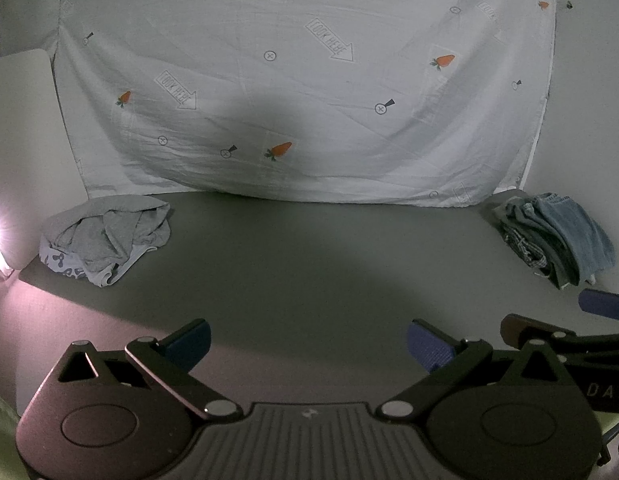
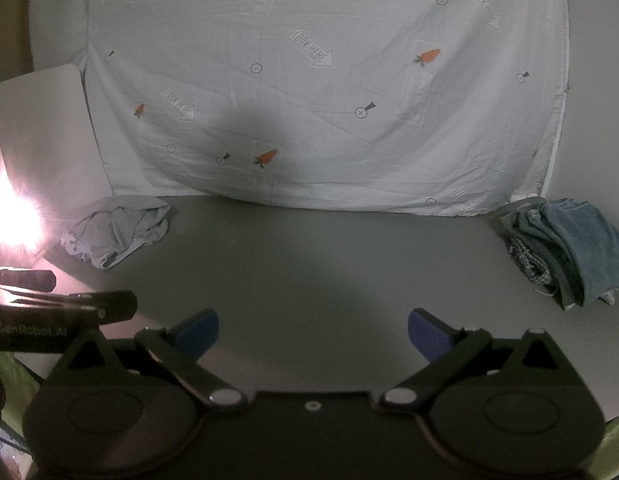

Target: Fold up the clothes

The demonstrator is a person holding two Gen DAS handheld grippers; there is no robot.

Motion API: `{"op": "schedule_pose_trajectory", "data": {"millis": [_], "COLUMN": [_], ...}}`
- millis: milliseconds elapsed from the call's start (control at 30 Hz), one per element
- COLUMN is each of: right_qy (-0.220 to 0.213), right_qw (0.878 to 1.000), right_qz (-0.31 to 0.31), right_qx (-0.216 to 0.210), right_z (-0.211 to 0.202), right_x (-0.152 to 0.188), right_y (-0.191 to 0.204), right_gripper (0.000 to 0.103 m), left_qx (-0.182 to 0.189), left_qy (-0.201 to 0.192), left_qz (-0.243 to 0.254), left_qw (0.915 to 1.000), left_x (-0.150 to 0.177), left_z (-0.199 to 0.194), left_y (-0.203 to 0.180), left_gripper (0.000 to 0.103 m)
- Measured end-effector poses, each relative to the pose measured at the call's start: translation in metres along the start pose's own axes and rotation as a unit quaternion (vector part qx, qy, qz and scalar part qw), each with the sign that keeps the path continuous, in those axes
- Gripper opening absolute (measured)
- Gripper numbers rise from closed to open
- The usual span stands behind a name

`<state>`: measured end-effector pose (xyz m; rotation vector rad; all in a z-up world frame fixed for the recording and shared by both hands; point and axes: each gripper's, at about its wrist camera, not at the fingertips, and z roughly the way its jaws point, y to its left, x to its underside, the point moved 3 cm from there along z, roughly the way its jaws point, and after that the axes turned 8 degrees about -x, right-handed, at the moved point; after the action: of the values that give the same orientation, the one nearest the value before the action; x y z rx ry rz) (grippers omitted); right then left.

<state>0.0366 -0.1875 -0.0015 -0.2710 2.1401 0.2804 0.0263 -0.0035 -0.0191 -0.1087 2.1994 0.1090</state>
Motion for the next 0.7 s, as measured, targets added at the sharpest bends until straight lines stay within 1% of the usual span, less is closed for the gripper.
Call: {"op": "schedule_pose_trajectory", "data": {"millis": [300,367,600,700], "right_qy": [0.003,-0.002,-0.002,-0.002], "right_qw": [1.000,1.000,1.000,1.000], "right_qz": [0.004,0.002,0.003,0.002], "right_qx": [-0.001,0.001,0.001,0.001], "right_z": [-0.0021,-0.0007,0.0007,0.0005], "right_x": [-0.0074,0.0012,0.0002,0.0008], "right_y": [-0.0012,0.0009,0.0001,0.0001], "right_gripper": [0.102,0.102,0.102,0.102], "left_qx": [0.000,0.000,0.001,0.001], "left_qy": [0.001,0.000,0.000,0.001], "left_qz": [-0.006,-0.007,-0.010,0.003], "left_qw": [1.0000,1.0000,1.0000,1.0000], "left_x": [-0.0010,-0.0017,-0.0018,0.0008], "left_z": [-0.0043,-0.0042,-0.0024,-0.0015], "left_y": [0.0009,0.0018,0.0029,-0.0010], "left_gripper": [0.103,0.103,0.103,0.103]}}
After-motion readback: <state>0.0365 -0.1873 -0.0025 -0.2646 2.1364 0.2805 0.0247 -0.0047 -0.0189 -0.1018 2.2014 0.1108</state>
